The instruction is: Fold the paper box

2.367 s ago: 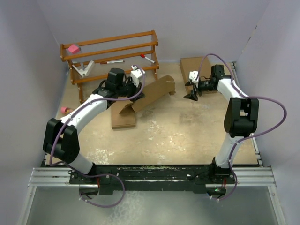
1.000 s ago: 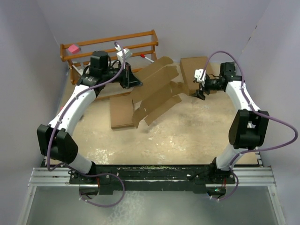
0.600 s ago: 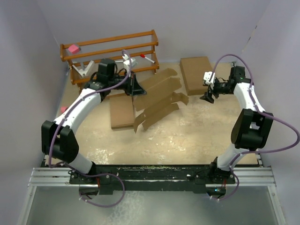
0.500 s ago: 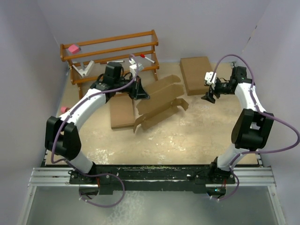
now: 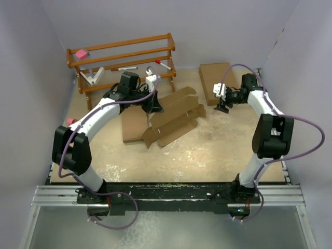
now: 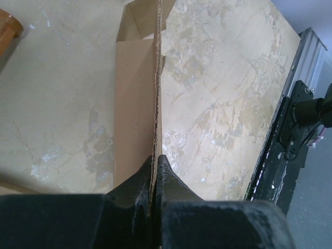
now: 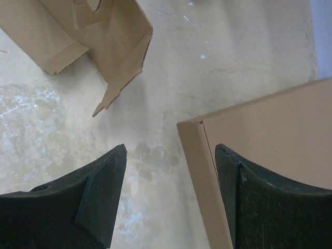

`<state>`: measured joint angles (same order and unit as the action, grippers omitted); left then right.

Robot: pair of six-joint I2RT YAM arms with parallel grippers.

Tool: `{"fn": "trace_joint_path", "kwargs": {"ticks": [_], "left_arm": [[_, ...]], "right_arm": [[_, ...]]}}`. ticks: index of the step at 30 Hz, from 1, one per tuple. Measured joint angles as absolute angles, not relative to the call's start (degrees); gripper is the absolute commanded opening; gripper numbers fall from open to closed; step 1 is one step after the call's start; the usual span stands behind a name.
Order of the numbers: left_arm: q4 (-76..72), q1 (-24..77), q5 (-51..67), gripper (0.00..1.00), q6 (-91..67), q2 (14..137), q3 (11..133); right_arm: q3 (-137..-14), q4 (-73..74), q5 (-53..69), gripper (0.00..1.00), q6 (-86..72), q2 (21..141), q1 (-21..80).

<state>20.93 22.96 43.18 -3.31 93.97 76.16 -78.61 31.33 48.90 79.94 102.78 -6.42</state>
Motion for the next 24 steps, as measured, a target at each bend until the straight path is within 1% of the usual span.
{"fn": "trace_joint_path", "kwargs": {"ticks": [3, 5, 10, 12, 16, 18, 24], "left_arm": [[21.5, 23.0, 42.8, 0.04, -2.3, 94.0, 76.2], [21.9, 23.0, 42.7, 0.04, -1.7, 94.0, 76.2], [22.2, 23.0, 42.8, 0.04, -0.1, 94.0, 76.2], [22.3, 23.0, 43.1, 0.04, 0.5, 94.0, 76.2], [22.4, 23.0, 44.2, 0.04, 1.8, 93.6, 76.1], [22.5, 23.0, 44.9, 0.04, 2.5, 92.8, 75.9], [22.3, 23.0, 47.2, 0.04, 2.8, 88.4, 73.6]], "right_arm": [[-80.7, 31.3, 48.8, 0.64, 81.8, 106.7, -4.9], [-83.4, 31.3, 48.4, 0.61, 83.8, 109.9, -4.1], [-87.9, 32.9, 48.1, 0.52, 88.4, 113.9, -2.6], [-89.4, 33.5, 48.1, 0.47, 89.6, 114.8, -1.9], [-90.4, 34.3, 48.2, 0.33, 90.3, 115.5, -0.7], [-91.5, 35.3, 48.9, 0.31, 90.1, 116.2, -0.3], [-94.7, 36.4, 49.0, 0.34, 88.2, 119.4, 0.0]]}}
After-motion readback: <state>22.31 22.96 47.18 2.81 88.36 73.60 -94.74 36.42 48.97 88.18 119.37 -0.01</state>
